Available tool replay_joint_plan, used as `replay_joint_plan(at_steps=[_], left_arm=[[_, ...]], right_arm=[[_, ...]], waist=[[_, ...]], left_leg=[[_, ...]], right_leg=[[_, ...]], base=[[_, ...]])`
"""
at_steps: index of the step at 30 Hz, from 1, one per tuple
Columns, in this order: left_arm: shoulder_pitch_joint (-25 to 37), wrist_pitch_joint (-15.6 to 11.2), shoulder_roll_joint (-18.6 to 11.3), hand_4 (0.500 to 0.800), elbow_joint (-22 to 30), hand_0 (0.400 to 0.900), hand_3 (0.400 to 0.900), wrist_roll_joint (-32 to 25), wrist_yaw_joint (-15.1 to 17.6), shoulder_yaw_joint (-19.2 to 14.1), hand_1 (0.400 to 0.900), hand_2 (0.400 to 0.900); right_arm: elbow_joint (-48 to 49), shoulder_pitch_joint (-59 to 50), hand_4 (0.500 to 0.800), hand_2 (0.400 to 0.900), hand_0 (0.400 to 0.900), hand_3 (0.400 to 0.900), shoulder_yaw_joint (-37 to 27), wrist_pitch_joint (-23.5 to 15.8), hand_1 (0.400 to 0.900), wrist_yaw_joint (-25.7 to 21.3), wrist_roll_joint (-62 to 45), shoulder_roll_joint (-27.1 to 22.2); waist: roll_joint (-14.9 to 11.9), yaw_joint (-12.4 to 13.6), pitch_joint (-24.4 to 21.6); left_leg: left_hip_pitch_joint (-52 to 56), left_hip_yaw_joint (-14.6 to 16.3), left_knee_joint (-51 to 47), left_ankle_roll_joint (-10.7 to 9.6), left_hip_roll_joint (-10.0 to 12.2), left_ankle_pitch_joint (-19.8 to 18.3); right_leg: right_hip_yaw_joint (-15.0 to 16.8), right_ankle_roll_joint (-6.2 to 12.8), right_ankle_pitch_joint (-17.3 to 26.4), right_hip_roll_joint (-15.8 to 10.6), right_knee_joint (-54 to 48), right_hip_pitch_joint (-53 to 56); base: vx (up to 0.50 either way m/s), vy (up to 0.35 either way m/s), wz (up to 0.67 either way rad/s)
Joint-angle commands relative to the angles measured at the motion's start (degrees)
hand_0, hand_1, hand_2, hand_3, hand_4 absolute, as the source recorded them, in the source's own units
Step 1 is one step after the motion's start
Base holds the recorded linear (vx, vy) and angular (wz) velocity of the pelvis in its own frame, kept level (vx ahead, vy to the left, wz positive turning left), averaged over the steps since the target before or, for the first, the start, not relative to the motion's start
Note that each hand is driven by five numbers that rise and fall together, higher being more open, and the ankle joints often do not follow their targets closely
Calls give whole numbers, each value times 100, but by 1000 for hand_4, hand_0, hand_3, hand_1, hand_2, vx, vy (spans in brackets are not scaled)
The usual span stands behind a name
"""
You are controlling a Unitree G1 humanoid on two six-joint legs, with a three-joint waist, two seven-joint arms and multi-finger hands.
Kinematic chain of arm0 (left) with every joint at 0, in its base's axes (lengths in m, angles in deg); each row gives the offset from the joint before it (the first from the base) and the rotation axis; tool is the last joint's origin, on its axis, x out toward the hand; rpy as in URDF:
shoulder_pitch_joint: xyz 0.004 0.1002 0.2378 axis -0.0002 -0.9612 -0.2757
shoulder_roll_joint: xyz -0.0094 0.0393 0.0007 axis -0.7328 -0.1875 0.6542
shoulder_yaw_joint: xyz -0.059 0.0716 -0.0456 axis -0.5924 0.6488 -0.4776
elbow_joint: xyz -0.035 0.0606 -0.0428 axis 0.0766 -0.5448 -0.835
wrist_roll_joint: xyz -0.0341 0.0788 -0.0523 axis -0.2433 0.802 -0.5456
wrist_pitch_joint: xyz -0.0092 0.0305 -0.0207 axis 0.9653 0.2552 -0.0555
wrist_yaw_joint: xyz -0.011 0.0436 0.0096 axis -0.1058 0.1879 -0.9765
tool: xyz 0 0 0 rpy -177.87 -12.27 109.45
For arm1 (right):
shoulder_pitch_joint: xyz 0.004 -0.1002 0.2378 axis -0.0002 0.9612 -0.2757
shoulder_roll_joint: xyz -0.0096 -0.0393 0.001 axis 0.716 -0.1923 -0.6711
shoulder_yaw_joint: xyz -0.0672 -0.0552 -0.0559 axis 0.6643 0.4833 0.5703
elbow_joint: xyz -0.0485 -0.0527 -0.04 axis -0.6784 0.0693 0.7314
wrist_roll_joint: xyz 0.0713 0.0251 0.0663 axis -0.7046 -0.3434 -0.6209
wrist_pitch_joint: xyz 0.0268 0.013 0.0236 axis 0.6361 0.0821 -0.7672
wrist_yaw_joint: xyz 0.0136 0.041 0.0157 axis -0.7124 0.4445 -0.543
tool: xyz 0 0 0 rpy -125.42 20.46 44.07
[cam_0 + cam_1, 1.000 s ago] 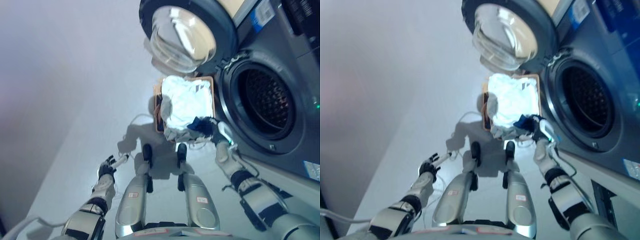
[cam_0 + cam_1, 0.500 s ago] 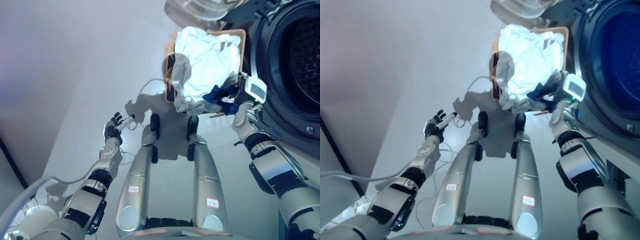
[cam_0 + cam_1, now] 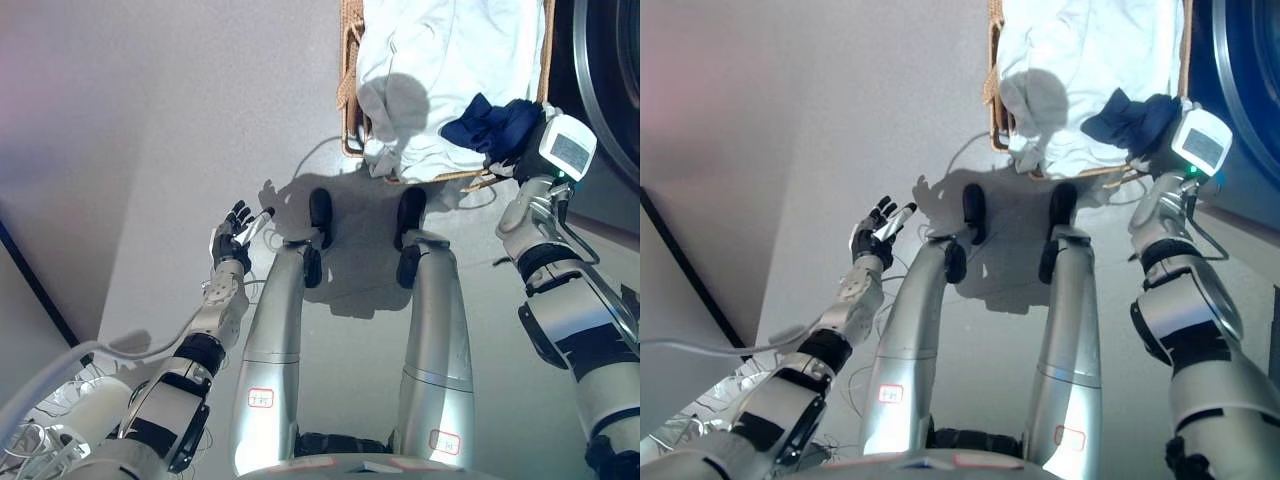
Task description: Put the clothes in the basket into the washing machine.
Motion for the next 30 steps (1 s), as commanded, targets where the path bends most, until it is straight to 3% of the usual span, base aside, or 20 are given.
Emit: replay_joint_plan(at_steps=[1,11,17,20,25,30], left_arm=[[-628,-285,15,800,184,900,900,-77,153,2,900,900],[-733,-319,4,800,55,900,900,-1,349,-112,900,900],[-812,-333,11,800,31,900,900,38,515,-395,900,900],[-892,-323,5,800,52,900,900,50,621,-637,900,900],[-958,-311,29,800,11,900,900,85,678,-800,900,900],[-960,-320,52,800,-104,900,900,168,698,-853,900,900]], right_arm=[[-89,567,500,400,400,400,-52,79,400,387,-216,-246],[560,816,500,400,400,400,-256,-111,400,-203,-359,-15],[1992,1154,500,400,400,400,-514,-254,400,-725,-203,28],[3231,1417,500,400,400,400,-779,-293,400,-884,109,-122],[4166,1808,500,400,400,400,-1192,-299,400,-1049,402,-166],[4398,1946,500,400,400,400,-1365,-235,400,-1137,716,-176]], waist=[[468,-20,-268],[225,-141,-474],[-35,-314,-551],[-173,-438,-605],[-256,-523,-640],[-297,-559,-676]], left_leg=[[184,63,281,59,-162,-638],[134,-54,205,8,-188,-546],[275,-120,39,4,-143,-543],[359,-161,-81,-2,-110,-541],[455,-209,-170,-7,-89,-526],[573,-261,-317,-21,-68,-483]], right_leg=[[-71,205,-428,161,395,50],[-133,229,-339,180,297,68],[-161,228,-272,229,85,273],[-163,236,-243,264,-60,384],[-173,238,-234,279,-172,523],[-185,229,-189,298,-346,676]], base=[[0,0,0],[-17,-1,0],[-28,6,-8],[-28,4,-8],[-15,0,-3],[-10,0,-2]])
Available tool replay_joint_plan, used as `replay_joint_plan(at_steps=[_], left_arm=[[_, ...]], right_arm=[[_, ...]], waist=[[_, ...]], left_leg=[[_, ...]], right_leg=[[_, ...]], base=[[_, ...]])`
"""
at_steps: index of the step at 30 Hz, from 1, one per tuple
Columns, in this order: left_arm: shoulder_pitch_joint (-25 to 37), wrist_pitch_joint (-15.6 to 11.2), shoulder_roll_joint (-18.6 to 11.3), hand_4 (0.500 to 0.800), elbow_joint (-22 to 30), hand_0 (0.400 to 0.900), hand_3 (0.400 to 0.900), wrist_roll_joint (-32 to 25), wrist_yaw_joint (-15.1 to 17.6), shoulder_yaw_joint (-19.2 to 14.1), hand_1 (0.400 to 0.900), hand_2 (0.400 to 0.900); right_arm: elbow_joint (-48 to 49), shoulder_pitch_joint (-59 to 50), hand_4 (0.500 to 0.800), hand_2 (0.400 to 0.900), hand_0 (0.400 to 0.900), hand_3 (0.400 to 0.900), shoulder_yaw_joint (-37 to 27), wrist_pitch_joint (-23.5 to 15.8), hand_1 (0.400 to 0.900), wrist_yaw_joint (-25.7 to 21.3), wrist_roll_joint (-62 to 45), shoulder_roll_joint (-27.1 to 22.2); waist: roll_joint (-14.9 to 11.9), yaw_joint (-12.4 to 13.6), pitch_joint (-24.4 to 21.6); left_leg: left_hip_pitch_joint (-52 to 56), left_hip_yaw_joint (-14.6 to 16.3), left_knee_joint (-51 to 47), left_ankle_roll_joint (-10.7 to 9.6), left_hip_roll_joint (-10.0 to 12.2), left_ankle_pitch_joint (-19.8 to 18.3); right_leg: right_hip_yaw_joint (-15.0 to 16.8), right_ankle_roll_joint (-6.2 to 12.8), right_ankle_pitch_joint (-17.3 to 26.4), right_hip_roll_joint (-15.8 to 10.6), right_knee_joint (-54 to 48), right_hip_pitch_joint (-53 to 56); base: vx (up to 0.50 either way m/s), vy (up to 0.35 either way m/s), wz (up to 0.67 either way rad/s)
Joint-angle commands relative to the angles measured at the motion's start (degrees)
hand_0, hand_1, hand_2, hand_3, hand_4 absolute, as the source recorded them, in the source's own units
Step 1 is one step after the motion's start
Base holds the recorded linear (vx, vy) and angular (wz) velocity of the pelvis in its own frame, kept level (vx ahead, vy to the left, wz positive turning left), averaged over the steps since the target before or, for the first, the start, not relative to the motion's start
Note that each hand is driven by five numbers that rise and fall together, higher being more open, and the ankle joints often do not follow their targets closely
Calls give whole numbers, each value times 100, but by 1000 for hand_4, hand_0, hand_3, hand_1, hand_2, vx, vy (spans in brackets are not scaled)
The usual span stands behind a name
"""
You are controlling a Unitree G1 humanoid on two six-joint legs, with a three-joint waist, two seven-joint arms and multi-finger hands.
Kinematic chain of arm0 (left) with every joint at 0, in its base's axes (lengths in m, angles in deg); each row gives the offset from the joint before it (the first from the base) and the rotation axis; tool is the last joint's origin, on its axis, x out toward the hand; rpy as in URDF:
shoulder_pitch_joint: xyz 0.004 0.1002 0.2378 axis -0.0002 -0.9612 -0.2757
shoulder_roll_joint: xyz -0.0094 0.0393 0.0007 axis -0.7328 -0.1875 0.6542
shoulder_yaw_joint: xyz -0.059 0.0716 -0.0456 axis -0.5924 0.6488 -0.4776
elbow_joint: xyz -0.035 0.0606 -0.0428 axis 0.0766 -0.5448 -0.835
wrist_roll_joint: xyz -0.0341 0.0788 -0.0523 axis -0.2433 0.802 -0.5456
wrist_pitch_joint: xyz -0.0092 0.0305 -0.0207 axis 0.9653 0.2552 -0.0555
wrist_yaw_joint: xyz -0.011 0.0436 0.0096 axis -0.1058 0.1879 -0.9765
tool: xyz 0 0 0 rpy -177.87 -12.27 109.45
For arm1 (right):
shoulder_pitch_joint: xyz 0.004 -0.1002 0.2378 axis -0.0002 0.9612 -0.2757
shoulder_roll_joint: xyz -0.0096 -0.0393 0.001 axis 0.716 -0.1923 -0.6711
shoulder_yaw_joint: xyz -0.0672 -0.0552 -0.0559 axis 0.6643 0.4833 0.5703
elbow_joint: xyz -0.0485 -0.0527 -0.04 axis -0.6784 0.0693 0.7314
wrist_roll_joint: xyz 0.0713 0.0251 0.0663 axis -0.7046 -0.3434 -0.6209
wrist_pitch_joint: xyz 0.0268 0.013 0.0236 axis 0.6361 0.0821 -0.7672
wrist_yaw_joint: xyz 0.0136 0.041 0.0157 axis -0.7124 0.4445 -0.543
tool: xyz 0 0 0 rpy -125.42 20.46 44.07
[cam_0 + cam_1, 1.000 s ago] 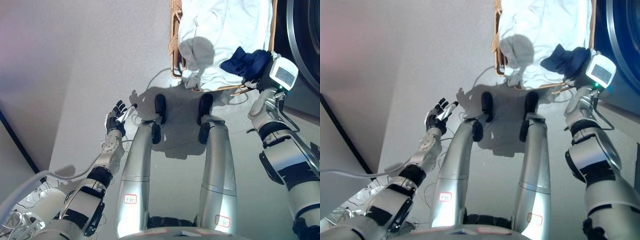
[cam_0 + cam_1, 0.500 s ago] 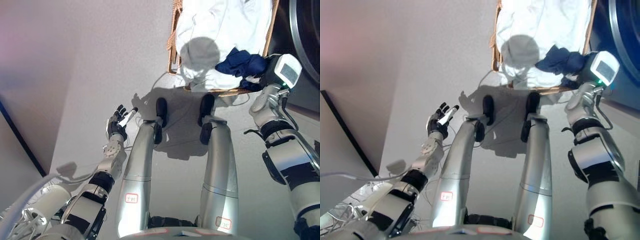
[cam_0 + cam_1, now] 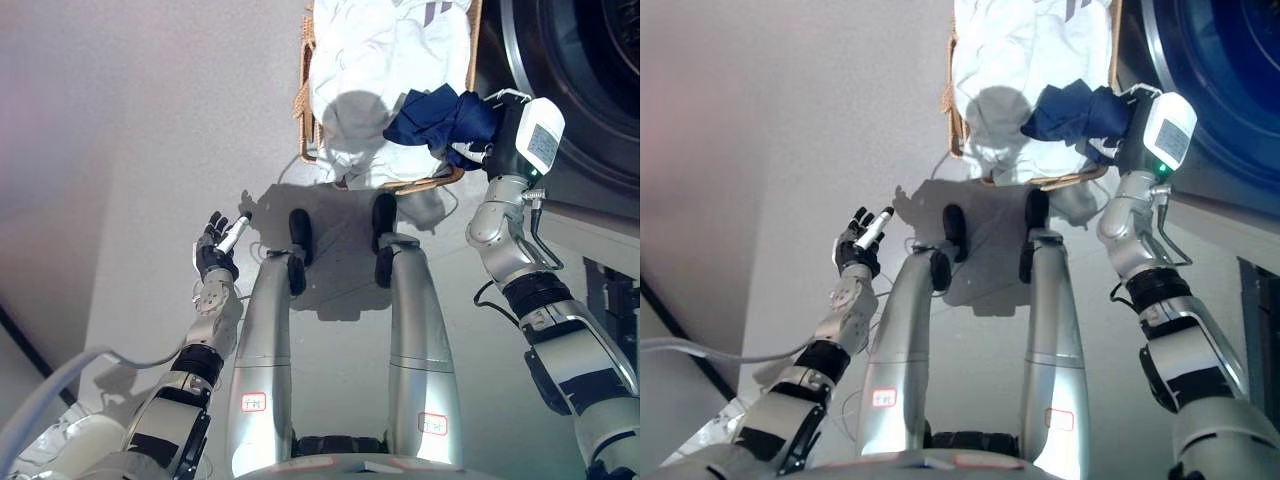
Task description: Put the clothes in the basket into the washing machine.
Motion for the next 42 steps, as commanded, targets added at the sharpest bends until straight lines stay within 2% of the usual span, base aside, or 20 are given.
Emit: replay_joint_plan(at_steps=[1,4,5,6,7,8,9,11,14,18,24,28,29,37,42], left_arm=[[-555,-211,-120,800,-310,900,900,147,194,-106,900,900],[-548,-197,-86,800,-382,900,900,82,179,-147,900,900],[-548,-182,-87,800,-393,900,900,47,159,-142,900,900],[-536,-161,-91,800,-420,900,900,-52,119,-162,900,900],[-523,-115,-84,800,-476,900,900,-162,68,-182,900,900],[-491,-32,-104,800,-668,900,900,-369,-30,-201,900,900],[-480,-33,-109,800,-675,900,900,-374,-35,-203,900,900],[-426,12,-157,800,-857,900,900,-508,-148,-164,900,900],[-349,41,-140,800,-932,900,900,-655,-212,-53,900,900],[-359,57,-102,800,-945,900,900,-715,-243,41,900,900],[-548,88,-96,800,-972,900,900,-720,-364,182,900,900],[-690,110,-61,800,-1010,900,900,-701,-408,294,900,900],[-721,116,-59,800,-1003,900,900,-679,-427,335,900,900],[-804,123,69,800,-929,900,900,-595,-407,556,900,900],[-785,115,101,800,-945,900,900,-598,-328,583,900,900]], right_arm=[[331,213,500,400,400,400,-355,-247,400,-391,293,-138],[444,225,500,400,400,400,-549,-546,400,-271,-130,44],[480,238,500,400,400,400,-693,-893,400,-24,-754,204],[490,261,500,400,400,400,-921,-1337,400,413,-1857,474],[378,270,500,400,400,400,-1112,-1606,400,698,-2751,686],[104,86,500,400,400,400,-1453,-2211,400,1223,-4407,1066],[81,69,500,400,400,400,-1454,-2223,400,1244,-4428,1059],[-204,-387,500,400,400,400,-1665,-2702,400,1705,-5722,1243],[-523,-991,500,400,400,400,-1878,-3063,400,1870,-6885,1297],[-1049,-1647,500,400,400,400,-2237,-3210,400,1785,-7668,1075],[-2023,-2358,500,400,400,400,-2490,-3119,400,1755,-8340,150],[-2462,-2591,500,400,400,400,-2438,-2976,400,1644,-8421,-354],[-2619,-2657,800,900,900,900,-2381,-2886,900,1655,-8432,-486],[-2896,-2929,800,900,900,900,-2095,-2719,900,1304,-8158,-871],[-2946,-2995,800,900,900,900,-2164,-2822,900,1122,-8233,-846]], waist=[[-68,8,-569],[-77,3,-598],[-78,10,-589],[-79,16,-601],[-82,18,-606],[-55,45,-589],[-61,44,-614],[-14,93,-620],[37,158,-661],[109,235,-771],[266,441,-943],[352,557,-1020],[375,589,-1036],[512,661,-1026],[534,642,-1040]], left_leg=[[146,32,-710,-14,-136,0],[185,34,-760,-9,-128,14],[212,27,-767,-8,-130,22],[226,25,-774,-7,-133,31],[244,27,-779,-6,-129,34],[335,36,-823,-2,-124,19],[281,42,-810,1,-129,34],[345,54,-844,-9,-122,37],[426,63,-912,-33,-137,52],[475,55,-999,-55,-160,78],[538,50,-1046,-62,-209,85],[583,38,-985,-54,-252,47],[596,46,-976,-56,-257,36],[688,94,-1039,-85,-283,85],[709,103,-1059,-99,-300,93]], right_leg=[[29,224,-214,157,-40,54],[22,219,-202,163,-94,110],[22,219,-196,170,-112,147],[31,213,-194,180,-112,158],[35,206,-196,180,-120,175],[45,198,-216,191,-163,260],[52,198,-205,186,-146,203],[62,193,-204,195,-174,250],[82,190,-206,201,-200,305],[89,191,-235,177,-218,334],[81,223,-318,98,-142,347],[94,246,-401,61,16,340],[98,255,-416,42,31,344],[110,279,-443,-52,108,365],[105,277,-454,-61,145,371]], base=[[-19,2,-5],[-10,6,-5],[0,0,0],[0,0,0],[17,-1,-5],[0,0,0],[14,8,-4],[18,1,-1],[0,0,0],[32,-11,4],[47,-30,8],[68,-44,5],[64,-47,5],[47,-40,6],[0,0,0]])
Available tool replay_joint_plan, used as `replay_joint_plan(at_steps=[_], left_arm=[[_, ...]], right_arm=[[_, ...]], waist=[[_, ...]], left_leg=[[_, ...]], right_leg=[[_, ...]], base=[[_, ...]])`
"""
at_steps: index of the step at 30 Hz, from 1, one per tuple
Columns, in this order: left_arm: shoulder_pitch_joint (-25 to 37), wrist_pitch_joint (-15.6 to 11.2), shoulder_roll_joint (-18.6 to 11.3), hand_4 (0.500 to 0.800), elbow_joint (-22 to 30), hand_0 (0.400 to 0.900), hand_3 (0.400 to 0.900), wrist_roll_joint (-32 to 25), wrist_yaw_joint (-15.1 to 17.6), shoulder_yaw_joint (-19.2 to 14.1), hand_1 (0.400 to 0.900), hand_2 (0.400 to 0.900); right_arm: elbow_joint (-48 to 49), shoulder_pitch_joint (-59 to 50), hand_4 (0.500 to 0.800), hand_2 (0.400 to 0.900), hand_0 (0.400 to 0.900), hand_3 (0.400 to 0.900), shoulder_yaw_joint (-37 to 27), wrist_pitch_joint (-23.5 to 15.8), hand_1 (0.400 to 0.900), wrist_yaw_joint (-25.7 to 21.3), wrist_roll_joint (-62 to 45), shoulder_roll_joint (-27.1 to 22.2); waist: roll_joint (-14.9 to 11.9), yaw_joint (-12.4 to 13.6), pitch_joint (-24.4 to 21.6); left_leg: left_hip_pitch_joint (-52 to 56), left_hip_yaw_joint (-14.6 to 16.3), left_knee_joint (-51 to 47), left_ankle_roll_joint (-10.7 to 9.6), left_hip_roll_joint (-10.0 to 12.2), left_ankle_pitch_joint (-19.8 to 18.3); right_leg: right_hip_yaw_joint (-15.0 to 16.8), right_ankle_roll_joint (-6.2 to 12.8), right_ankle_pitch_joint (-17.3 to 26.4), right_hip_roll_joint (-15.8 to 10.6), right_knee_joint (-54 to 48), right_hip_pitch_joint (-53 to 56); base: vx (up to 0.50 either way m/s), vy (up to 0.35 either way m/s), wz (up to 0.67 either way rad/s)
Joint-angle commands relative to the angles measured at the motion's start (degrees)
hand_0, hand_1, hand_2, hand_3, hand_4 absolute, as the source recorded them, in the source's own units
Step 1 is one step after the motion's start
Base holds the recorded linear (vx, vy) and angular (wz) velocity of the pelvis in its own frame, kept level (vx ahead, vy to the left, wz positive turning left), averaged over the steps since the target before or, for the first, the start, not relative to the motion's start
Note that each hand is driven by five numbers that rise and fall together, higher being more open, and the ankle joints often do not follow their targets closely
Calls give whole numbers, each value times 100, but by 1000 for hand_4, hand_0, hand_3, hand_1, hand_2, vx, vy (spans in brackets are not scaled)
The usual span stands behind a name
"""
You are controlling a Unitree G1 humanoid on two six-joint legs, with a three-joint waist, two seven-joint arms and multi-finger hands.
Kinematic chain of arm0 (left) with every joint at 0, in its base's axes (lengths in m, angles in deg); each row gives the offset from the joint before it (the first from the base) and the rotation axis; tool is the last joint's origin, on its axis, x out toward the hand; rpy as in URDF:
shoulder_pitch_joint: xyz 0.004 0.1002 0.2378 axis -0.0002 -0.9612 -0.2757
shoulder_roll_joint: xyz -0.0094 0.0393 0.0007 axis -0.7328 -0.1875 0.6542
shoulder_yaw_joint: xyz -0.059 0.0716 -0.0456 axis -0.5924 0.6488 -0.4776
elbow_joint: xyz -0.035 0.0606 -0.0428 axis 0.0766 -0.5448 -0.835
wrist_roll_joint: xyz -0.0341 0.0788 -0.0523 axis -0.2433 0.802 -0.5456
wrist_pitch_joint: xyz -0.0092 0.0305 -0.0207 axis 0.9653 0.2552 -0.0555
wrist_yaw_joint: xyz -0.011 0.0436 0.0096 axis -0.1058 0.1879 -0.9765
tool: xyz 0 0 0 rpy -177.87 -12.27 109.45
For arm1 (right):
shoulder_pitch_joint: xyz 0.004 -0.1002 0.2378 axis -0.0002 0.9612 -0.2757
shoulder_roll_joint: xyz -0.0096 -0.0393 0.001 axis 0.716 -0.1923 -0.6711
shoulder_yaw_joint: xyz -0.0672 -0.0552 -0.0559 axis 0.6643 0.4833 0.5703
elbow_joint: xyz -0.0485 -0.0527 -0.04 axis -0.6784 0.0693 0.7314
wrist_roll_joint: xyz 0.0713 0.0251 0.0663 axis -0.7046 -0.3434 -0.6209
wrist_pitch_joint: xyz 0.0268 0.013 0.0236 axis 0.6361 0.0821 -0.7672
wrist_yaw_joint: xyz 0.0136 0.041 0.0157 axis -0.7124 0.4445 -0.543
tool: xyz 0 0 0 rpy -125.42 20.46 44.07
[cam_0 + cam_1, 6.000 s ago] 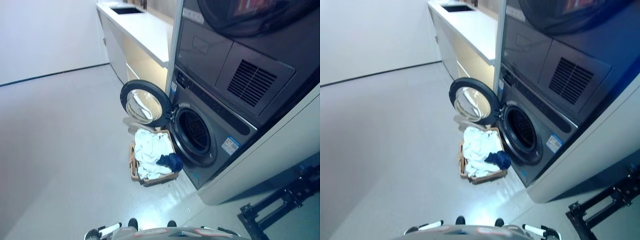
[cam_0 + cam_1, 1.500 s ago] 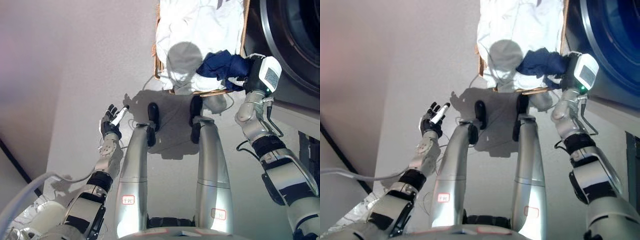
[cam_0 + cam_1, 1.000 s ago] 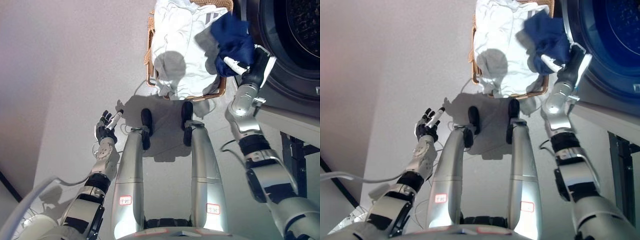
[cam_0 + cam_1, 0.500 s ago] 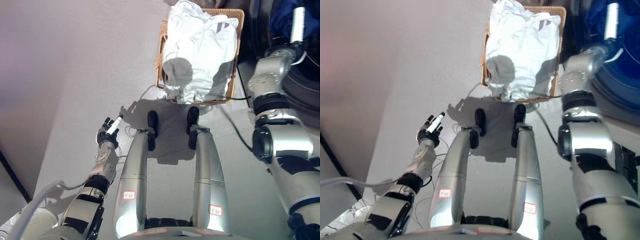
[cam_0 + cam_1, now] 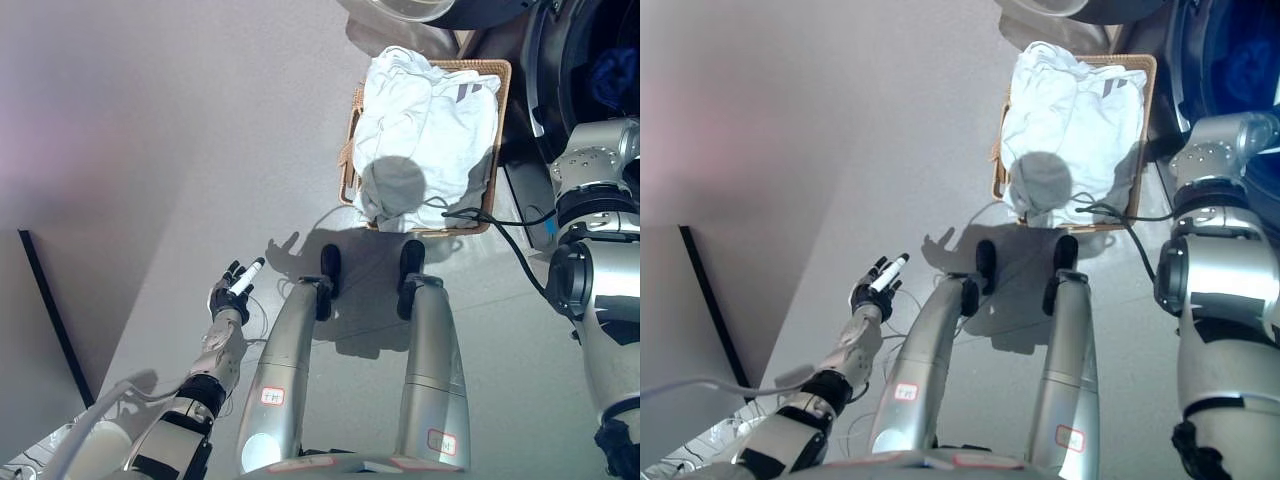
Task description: Put the clothes in the basket into the washing machine.
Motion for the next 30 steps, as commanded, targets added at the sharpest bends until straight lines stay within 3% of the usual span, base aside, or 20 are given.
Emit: replay_joint_plan(at_steps=[1,15,20,24,30], left_arm=[[-156,-150,-96,800,-273,900,900,55,195,67,900,900],[-180,-197,-143,800,-213,900,900,63,291,48,900,900],[-275,-342,-207,800,58,900,900,275,292,-48,900,900],[-286,-450,-223,800,183,900,900,395,331,-176,900,900],[-231,-553,-186,800,243,900,900,439,410,-348,900,900]], right_arm=[[361,-78,800,900,900,900,199,-406,900,-39,291,-570],[498,-115,800,900,900,900,415,-388,900,-206,722,-338],[1138,187,800,900,900,900,1207,136,900,-960,3176,-530],[1768,610,800,900,900,900,1399,483,900,-1497,4673,-477],[2417,1273,800,900,900,900,1443,856,900,-1864,5883,27]], waist=[[273,-167,-131],[262,-224,-138],[238,-213,-76],[201,-250,-60],[135,-342,-15]], left_leg=[[170,-130,-465,-103,-98,-59],[124,-131,-415,-78,-119,-38],[86,-108,-332,-45,-104,-48],[58,-107,-308,-20,-104,-50],[148,-120,-470,-2,-91,-8]], right_leg=[[-94,175,-434,150,222,134],[-90,180,-381,144,222,112],[-90,183,-331,156,233,99],[-84,180,-318,177,222,81],[-85,175,-253,206,30,204]], base=[[0,0,0],[-4,3,0],[-17,15,-4],[-8,10,-2],[-14,32,-4]])
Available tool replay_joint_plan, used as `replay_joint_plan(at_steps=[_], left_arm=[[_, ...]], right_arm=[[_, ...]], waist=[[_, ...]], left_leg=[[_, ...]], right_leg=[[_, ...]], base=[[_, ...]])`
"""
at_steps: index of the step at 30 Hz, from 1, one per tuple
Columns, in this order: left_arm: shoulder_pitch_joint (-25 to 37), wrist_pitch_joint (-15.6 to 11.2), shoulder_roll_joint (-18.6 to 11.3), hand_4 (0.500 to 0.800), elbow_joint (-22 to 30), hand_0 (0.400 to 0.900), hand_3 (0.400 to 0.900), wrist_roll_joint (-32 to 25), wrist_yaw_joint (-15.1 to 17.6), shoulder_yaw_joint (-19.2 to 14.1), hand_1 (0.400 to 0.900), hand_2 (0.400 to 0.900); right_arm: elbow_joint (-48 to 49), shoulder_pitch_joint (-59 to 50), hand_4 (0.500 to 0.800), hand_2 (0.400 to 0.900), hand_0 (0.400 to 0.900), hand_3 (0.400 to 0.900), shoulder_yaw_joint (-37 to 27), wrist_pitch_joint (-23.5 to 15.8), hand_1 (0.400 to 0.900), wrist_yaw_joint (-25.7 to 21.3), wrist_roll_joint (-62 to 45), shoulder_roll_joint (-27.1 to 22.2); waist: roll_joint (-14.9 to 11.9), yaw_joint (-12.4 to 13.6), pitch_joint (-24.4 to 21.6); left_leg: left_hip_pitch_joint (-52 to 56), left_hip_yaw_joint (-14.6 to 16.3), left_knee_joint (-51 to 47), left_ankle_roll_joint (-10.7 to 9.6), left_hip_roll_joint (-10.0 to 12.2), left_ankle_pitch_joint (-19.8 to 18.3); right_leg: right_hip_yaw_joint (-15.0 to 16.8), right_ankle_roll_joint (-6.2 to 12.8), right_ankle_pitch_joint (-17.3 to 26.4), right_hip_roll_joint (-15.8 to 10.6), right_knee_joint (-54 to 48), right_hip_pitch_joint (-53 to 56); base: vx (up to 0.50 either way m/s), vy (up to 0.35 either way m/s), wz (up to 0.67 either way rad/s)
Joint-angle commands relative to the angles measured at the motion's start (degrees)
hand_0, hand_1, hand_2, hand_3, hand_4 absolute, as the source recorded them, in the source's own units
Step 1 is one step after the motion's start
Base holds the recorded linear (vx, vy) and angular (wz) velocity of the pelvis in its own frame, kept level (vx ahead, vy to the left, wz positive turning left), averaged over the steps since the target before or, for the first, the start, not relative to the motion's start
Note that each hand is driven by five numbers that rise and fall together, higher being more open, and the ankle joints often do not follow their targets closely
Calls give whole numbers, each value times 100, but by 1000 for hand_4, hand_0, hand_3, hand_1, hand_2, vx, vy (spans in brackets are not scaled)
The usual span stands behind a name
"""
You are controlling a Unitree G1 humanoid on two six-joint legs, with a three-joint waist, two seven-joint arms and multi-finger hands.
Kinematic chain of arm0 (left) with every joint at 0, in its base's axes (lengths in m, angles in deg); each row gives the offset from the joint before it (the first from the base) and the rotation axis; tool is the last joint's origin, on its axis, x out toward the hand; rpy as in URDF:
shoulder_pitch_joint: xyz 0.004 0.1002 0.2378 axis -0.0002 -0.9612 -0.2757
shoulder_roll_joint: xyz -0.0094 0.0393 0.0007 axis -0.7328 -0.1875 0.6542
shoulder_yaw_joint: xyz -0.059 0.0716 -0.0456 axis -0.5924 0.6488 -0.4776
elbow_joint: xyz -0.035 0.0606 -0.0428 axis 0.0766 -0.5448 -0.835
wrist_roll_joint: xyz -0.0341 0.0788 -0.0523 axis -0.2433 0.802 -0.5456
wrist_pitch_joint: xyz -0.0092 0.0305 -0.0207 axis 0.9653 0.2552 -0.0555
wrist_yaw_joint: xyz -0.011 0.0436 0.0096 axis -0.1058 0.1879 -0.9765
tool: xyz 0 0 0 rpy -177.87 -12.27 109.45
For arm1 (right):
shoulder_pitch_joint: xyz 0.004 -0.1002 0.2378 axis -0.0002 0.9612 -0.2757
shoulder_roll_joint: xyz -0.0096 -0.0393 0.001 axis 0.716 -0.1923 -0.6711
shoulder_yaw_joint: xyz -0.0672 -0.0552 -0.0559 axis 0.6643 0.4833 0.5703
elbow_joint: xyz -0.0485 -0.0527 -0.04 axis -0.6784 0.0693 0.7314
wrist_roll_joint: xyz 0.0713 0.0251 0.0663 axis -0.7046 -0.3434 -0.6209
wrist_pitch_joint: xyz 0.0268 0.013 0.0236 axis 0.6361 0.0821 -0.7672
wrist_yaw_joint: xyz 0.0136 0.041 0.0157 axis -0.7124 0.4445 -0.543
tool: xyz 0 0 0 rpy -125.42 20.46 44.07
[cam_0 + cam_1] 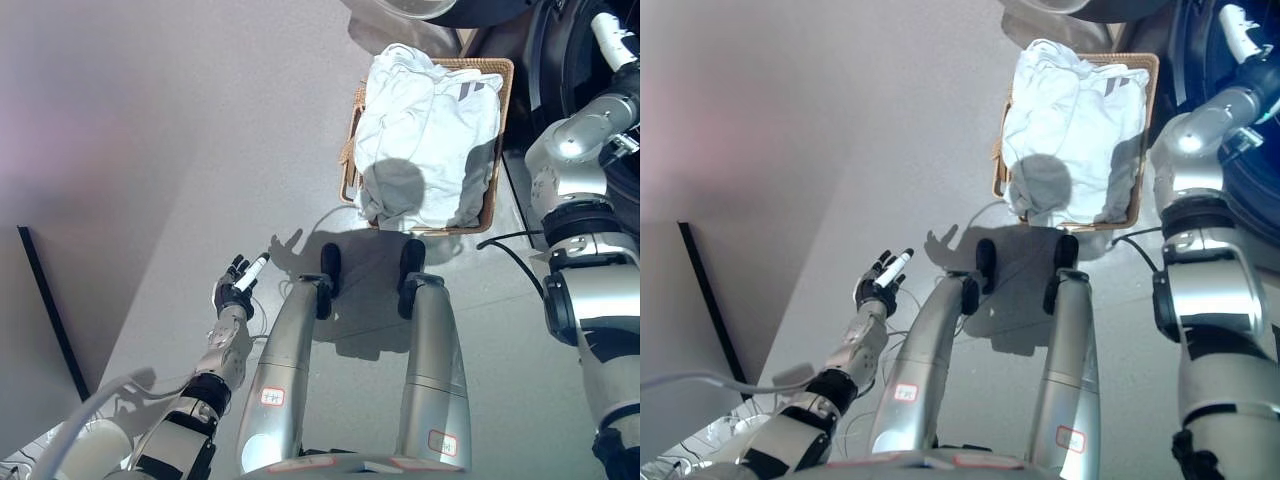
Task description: Put the clothes in the basket into the washing machine.
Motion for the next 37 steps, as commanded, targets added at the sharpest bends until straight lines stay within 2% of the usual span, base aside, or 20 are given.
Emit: replay_joint_plan(at_steps=[1,8,14,19,22,28,32,37], left_arm=[[-231,-398,-238,800,17,900,900,194,242,-367,900,900],[-258,-283,-153,800,-124,900,900,232,316,-666,900,900],[-356,-137,-58,800,-544,900,900,319,205,-891,900,900],[-462,38,-75,800,-1215,900,900,653,-60,-1032,900,900],[-468,224,-111,800,-1805,900,900,986,-294,-1119,900,900],[-757,435,-233,800,-2501,900,900,1461,-505,-1361,900,900],[-958,628,-279,800,-2882,900,900,1851,-619,-1550,900,900],[-1110,753,-227,800,-3096,900,900,1907,-757,-1674,900,900]], right_arm=[[957,405,800,900,900,900,26,-35,900,-421,909,106],[1719,1925,800,900,900,900,-198,99,900,-154,1381,1101],[1701,3031,800,900,900,900,-29,64,900,488,1334,1632],[843,3775,800,900,900,900,11,133,900,1105,991,1892],[-47,4099,800,900,900,900,-98,225,900,1783,422,2045],[-1162,4763,800,900,900,900,-521,371,900,2643,-459,2361],[-1962,5144,800,900,900,900,-914,633,900,3057,-736,2460],[-2464,5372,800,900,900,900,-1270,811,900,3225,-1019,2507]], waist=[[99,-312,-17],[-48,-517,35],[-155,-638,127],[-285,-671,76],[-371,-672,-67],[-544,-642,-634],[-656,-590,-1073],[-699,-541,-1373]], left_leg=[[272,-45,-615,11,-88,-8],[730,-96,-820,56,-85,-53],[1654,-74,-1306,66,-89,-44],[2880,-70,-1955,47,-72,-1],[3740,-77,-2535,8,-69,100],[5081,-168,-3844,-48,-77,397],[5957,-160,-4666,-41,0,563],[6498,-118,-5178,-64,46,666]], right_leg=[[-47,219,-218,206,-43,273],[-84,213,-170,242,-361,816],[-129,294,-33,243,-950,1794],[-244,392,143,297,-1820,3086],[-334,473,330,334,-2548,4016],[-438,564,653,468,-3868,5380],[-515,582,833,498,-4758,6272],[-537,601,931,535,-5296,6804]], base=[[-7,45,-7],[-2,53,-8],[14,70,-10],[59,74,-11],[89,76,-2],[124,57,0],[140,36,3],[103,22,1]])
